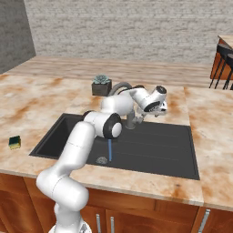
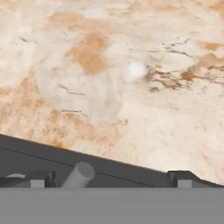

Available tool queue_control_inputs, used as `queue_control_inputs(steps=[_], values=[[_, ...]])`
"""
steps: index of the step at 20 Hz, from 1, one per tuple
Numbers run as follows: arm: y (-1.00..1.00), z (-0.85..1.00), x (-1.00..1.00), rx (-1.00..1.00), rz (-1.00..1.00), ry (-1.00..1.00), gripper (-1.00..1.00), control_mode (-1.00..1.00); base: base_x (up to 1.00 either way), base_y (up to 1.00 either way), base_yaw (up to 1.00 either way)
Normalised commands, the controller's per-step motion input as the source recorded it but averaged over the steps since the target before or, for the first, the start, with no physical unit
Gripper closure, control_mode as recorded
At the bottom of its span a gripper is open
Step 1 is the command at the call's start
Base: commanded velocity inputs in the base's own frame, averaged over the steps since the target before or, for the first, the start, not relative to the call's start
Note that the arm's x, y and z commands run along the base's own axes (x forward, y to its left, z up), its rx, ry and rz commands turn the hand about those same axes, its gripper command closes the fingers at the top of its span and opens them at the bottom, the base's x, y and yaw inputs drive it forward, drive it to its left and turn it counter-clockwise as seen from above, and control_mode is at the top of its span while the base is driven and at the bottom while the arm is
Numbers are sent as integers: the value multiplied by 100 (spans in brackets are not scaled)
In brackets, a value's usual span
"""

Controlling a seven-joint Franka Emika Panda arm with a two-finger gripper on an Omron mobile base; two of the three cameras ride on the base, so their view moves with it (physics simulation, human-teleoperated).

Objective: Soak the sponge with water for a few seconds and then drop it inside the sink.

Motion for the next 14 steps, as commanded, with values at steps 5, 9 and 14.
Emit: queue_control_inputs(steps=[5,9,14], values=[[0,0,-3,-3,-4,-7,-100,-100,0,0,0],[0,17,-27,0,-2,-19,-100,-100,0,0,0],[0,26,-35,0,-1,-21,-100,-100,0,0,0]])
